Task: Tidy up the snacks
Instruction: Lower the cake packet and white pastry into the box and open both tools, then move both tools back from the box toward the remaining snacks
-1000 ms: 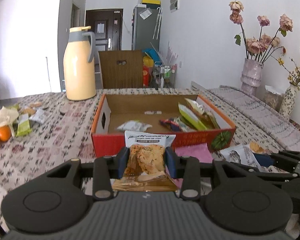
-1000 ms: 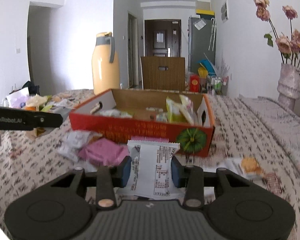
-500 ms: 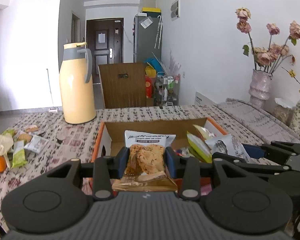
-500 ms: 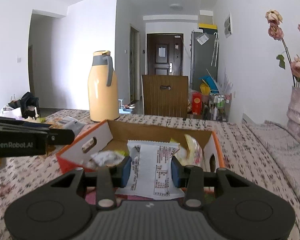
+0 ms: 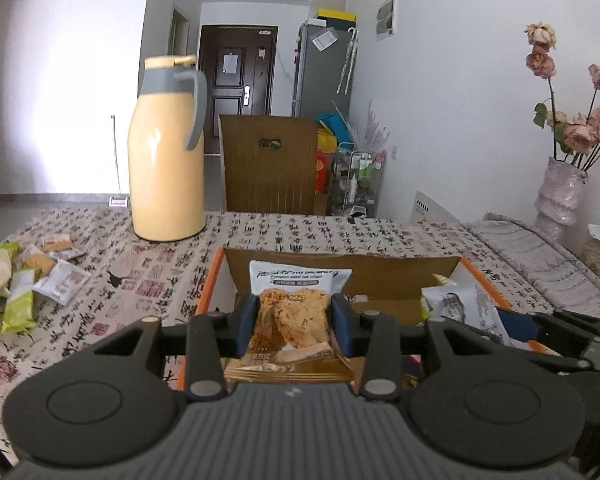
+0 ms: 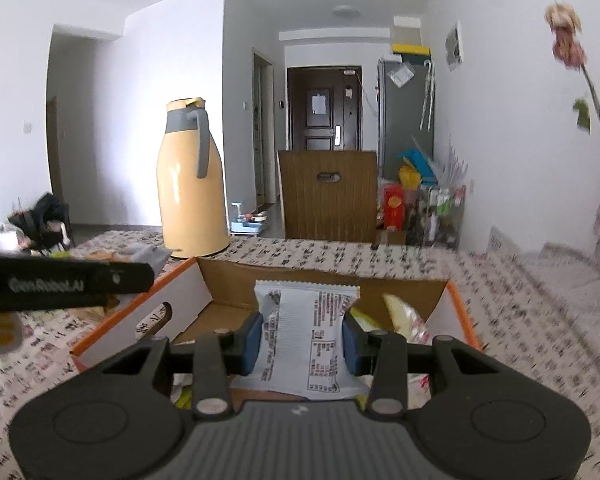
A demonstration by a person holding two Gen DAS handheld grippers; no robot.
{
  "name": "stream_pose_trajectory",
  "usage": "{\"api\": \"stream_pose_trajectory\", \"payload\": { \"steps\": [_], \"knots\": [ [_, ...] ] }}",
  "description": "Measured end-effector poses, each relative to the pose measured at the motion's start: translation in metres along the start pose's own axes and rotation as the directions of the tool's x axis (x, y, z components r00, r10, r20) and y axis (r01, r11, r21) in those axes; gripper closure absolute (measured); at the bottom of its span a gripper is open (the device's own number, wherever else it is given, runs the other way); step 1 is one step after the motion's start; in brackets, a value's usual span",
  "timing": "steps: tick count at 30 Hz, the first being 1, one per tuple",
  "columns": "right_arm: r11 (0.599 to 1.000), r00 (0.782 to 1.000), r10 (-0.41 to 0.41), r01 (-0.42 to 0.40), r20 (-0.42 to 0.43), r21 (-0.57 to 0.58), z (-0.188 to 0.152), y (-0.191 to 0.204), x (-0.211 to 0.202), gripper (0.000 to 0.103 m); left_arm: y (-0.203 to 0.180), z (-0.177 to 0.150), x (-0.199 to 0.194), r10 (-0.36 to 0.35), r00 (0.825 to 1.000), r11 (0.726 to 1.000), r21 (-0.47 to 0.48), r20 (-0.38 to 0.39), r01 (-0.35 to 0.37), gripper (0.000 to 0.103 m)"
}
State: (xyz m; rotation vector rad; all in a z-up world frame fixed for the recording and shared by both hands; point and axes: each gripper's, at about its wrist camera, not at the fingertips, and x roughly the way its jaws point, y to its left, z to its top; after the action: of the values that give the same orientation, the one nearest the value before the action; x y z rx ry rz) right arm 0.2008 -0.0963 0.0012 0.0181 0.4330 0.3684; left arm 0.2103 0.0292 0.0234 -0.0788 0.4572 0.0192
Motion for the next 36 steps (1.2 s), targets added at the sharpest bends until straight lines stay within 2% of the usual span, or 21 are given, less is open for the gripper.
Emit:
{"api": "stream_pose_trajectory", "payload": {
  "steps": [6, 11, 13, 14, 15, 17, 18, 20, 22, 36],
  "knots": [
    [1.0, 0.999, 0.009, -0.008, -0.034, 0.019, -0.012, -0.008, 0.012, 0.063, 0.009, -0.011, 0.017, -0.018, 0.998, 1.0, -0.012, -0.055, 0.018, 0.063],
    [1.0, 0.999, -0.007, 0.008, -0.048, 0.023, -0.017, -0.008, 0.015, 0.061, 0.007, -0.013, 0.012, -0.03, 0.999, 0.999, -0.013, -0.045, 0.029, 0.061],
    [0.999, 0.999, -0.014, 0.015, -0.044, 0.029, -0.018, -0.008, 0.015, 0.061, 0.007, -0.013, 0.01, -0.031, 0.999, 0.999, -0.018, -0.035, 0.03, 0.057],
    [0.999, 0.999, -0.017, 0.019, -0.043, 0.031, -0.018, -0.009, 0.014, 0.057, 0.008, -0.013, 0.008, -0.029, 0.999, 0.999, -0.022, -0.029, 0.029, 0.049],
    [0.999, 0.999, -0.021, 0.022, -0.042, 0.035, -0.018, -0.01, 0.014, 0.052, 0.009, -0.013, 0.007, -0.019, 1.0, 0.999, -0.026, -0.023, 0.019, 0.036],
    [0.999, 0.999, -0.028, 0.03, -0.032, 0.041, -0.019, -0.011, 0.011, 0.028, 0.01, -0.012, 0.004, 0.0, 1.0, 0.999, -0.035, -0.004, 0.0, 0.02],
    [0.999, 0.999, -0.033, 0.034, -0.026, 0.041, -0.019, -0.011, 0.01, 0.023, 0.01, -0.011, 0.002, 0.007, 1.0, 0.999, -0.041, 0.003, -0.007, 0.011],
    [0.998, 0.999, -0.037, 0.038, -0.013, 0.045, -0.019, -0.011, 0.008, 0.007, 0.012, -0.01, -0.001, 0.026, 0.999, 0.998, -0.055, 0.019, -0.025, 0.0],
    [0.998, 0.999, -0.041, 0.041, -0.006, 0.051, -0.019, -0.012, 0.006, 0.0, 0.014, -0.009, -0.003, 0.035, 0.999, 0.997, -0.063, 0.029, -0.033, 0.0],
    [0.998, 0.998, -0.055, 0.055, 0.0, 0.038, -0.016, -0.01, 0.002, 0.0, 0.011, -0.005, -0.009, 0.045, 0.998, 0.996, -0.073, 0.035, -0.042, 0.0]
  ]
}}
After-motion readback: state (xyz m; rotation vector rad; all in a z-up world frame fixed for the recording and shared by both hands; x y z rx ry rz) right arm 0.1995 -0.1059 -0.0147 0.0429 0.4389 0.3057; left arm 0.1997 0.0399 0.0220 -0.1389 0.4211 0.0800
